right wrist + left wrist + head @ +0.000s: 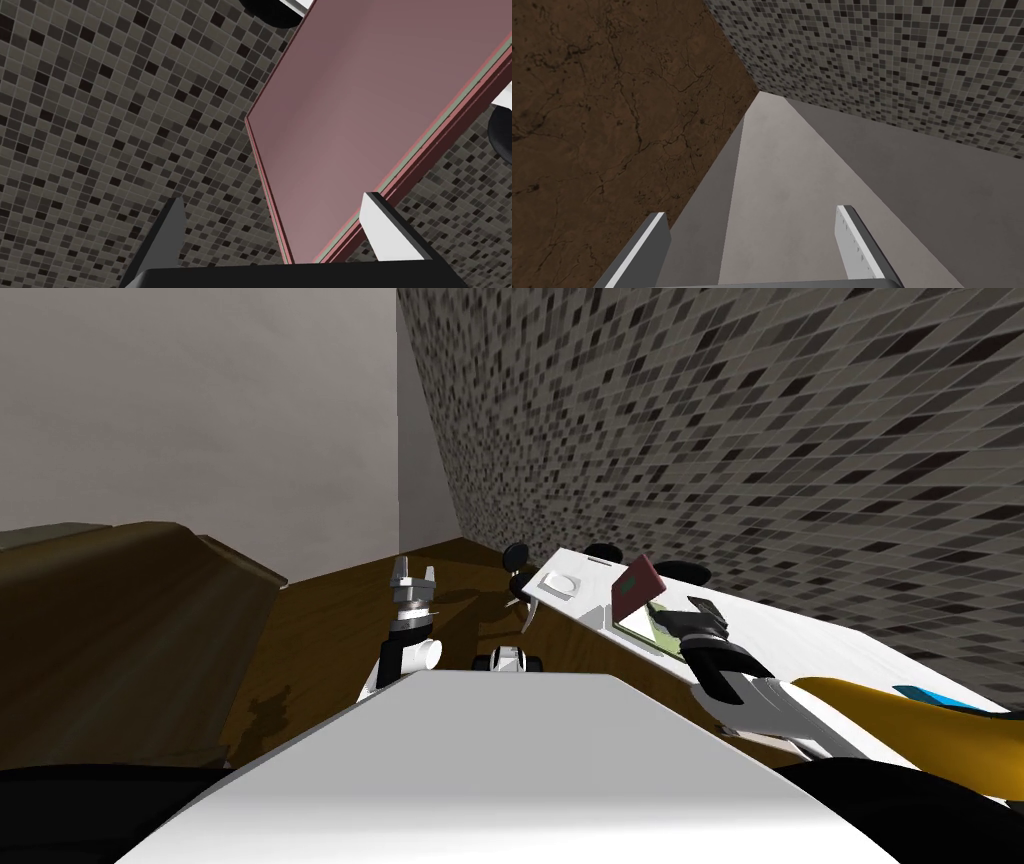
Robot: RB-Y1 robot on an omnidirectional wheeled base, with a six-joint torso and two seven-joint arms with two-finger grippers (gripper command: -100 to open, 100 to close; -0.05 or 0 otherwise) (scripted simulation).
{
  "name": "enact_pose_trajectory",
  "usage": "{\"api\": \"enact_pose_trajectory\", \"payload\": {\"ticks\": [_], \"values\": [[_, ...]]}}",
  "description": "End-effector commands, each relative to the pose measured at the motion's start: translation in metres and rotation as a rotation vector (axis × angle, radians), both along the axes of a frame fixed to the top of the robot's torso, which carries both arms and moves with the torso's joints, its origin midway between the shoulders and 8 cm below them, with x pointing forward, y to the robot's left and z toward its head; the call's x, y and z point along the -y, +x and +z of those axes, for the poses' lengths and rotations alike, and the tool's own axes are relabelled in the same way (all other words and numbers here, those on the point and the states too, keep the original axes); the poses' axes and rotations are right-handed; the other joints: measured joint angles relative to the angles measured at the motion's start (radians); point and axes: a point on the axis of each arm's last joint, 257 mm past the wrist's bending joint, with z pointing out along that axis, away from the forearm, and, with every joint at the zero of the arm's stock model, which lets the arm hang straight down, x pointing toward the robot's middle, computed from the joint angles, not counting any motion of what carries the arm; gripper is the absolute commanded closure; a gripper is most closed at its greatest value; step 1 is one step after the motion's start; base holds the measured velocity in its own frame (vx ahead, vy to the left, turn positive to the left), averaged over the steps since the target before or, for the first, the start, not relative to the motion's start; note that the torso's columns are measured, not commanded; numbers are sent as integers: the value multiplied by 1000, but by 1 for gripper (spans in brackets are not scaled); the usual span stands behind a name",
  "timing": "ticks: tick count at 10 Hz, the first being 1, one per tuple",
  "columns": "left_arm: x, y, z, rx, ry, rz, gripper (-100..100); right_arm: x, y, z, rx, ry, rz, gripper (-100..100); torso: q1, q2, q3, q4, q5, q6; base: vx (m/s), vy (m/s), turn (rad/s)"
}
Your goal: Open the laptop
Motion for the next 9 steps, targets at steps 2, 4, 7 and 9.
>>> {"api": "enact_pose_trajectory", "payload": {"ticks": [2,4,7,9], "values": [[0,0,0,0,0,0,0,26,-6,24,-57,-157,-56,-100,2,0,0,0,1,0,90,169,-74],[0,0,0,0,0,0,0,24,-6,26,-58,-162,-57,-100,5,-1,-1,0,1,0,87,145,-46],[0,0,0,0,0,0,0,25,-7,33,-60,-170,-58,100,-3,1,1,0,-2,0,51,-21,-3],[0,0,0,0,0,0,0,29,-1,29,4,-75,-63,100,3,4,2,0,3,1,-69,-62,3]]}}
